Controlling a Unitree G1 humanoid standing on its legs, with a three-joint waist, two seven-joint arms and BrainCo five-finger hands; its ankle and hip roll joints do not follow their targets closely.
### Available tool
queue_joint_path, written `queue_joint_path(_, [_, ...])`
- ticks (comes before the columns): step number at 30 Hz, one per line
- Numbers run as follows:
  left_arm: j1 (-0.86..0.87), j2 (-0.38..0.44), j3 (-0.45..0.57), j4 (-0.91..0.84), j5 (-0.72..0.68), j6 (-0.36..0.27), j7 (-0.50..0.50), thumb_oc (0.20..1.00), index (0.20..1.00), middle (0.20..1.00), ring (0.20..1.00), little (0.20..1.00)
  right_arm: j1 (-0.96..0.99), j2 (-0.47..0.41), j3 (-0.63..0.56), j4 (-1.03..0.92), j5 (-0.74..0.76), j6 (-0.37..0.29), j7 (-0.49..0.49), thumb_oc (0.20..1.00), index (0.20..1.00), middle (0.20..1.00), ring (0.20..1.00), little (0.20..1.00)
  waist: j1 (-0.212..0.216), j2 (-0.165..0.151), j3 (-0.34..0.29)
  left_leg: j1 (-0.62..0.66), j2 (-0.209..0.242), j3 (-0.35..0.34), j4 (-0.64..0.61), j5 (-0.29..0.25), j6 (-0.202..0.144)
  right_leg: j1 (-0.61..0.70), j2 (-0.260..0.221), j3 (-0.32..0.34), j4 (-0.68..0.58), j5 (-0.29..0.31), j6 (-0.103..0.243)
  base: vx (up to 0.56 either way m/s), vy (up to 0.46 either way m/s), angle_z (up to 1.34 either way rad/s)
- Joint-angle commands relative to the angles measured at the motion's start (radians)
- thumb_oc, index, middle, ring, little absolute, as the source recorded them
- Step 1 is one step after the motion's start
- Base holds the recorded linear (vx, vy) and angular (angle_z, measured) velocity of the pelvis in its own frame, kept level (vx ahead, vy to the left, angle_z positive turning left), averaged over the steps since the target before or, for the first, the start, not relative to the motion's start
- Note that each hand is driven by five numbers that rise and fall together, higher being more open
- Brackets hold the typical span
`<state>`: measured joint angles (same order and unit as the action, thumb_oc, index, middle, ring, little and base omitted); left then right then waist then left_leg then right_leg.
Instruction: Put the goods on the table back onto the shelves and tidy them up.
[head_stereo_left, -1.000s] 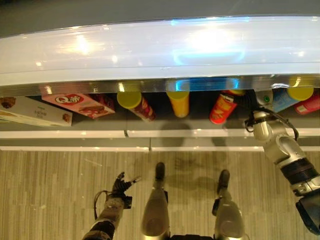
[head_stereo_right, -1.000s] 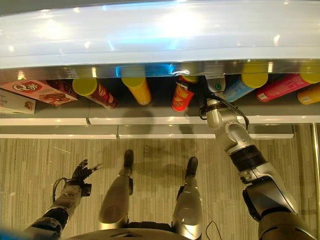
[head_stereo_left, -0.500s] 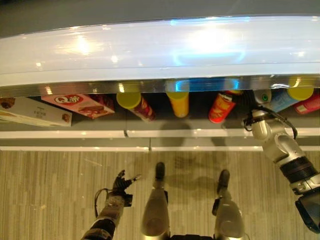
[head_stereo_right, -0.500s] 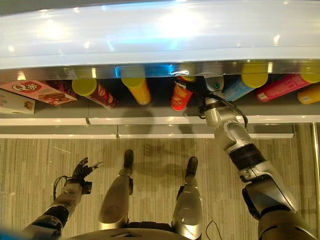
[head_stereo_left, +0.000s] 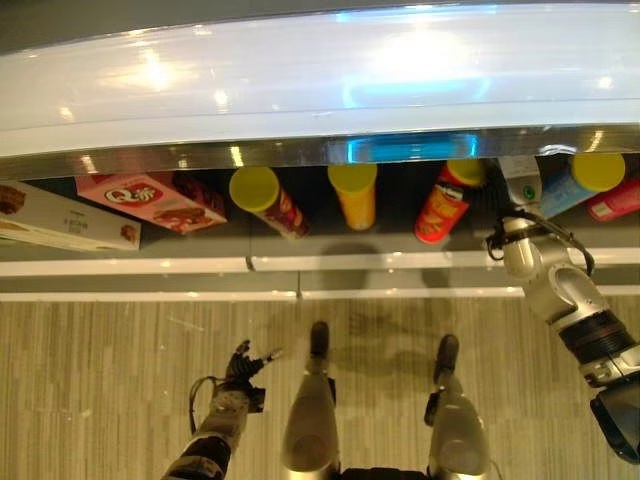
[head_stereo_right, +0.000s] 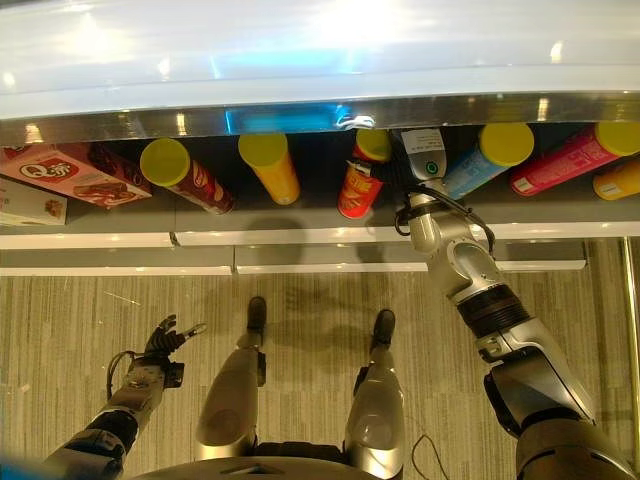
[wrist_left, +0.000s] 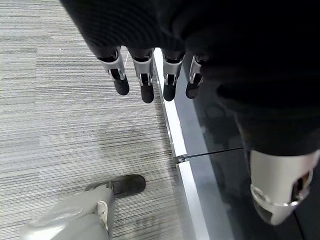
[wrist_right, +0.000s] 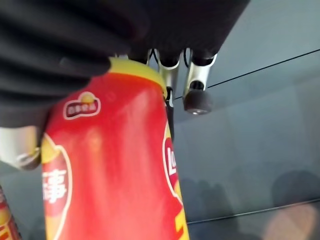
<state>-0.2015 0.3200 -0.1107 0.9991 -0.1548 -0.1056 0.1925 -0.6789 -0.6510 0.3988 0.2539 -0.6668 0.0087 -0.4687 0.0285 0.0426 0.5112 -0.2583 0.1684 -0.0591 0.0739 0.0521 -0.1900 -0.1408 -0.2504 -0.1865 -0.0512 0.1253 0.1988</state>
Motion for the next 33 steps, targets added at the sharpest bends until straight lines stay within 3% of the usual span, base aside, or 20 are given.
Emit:
queue_joint_path(1, [0.001, 0.030, -0.007, 0.051, -0.028, -0.006, 0.030, 1.000, 1.000, 1.000, 1.000, 1.000, -0.040, -0.025, -0.013, -0.029, 0.008, -0.017, -0.013, 1.000, 1.000, 1.000, 1.000, 1.000, 0.000, -0.035, -0.042, -0.038, 0.062, 0.022, 0.148, -0.130, -0.003, -0.032, -0.095, 0.023, 0.203, -0.190, 0.029, 0.00, 0.000, 0.00])
queue_joint_path(23, [0.003, 0.017, 0.007, 0.042, -0.019, 0.001, 0.040, 1.000, 1.000, 1.000, 1.000, 1.000, 0.069, -0.001, -0.094, -0.184, 0.032, -0.048, -0.030, 1.000, 1.000, 1.000, 1.000, 1.000, -0.017, -0.052, -0.067, -0.030, 0.069, 0.031, 0.166, -0.147, -0.001, -0.021, -0.093, 0.025, 0.204, -0.193, 0.029, 0.00, 0.000, 0.00])
queue_joint_path(33, [0.005, 0.020, 0.011, 0.021, -0.014, 0.008, 0.040, 1.000, 1.000, 1.000, 1.000, 1.000, 0.139, 0.020, -0.134, -0.354, 0.089, -0.110, -0.013, 1.000, 1.000, 1.000, 1.000, 1.000, -0.026, -0.078, -0.108, -0.007, 0.081, 0.039, 0.175, -0.161, 0.000, 0.011, -0.082, 0.025, 0.183, -0.195, 0.026, 0.00, 0.001, -0.04])
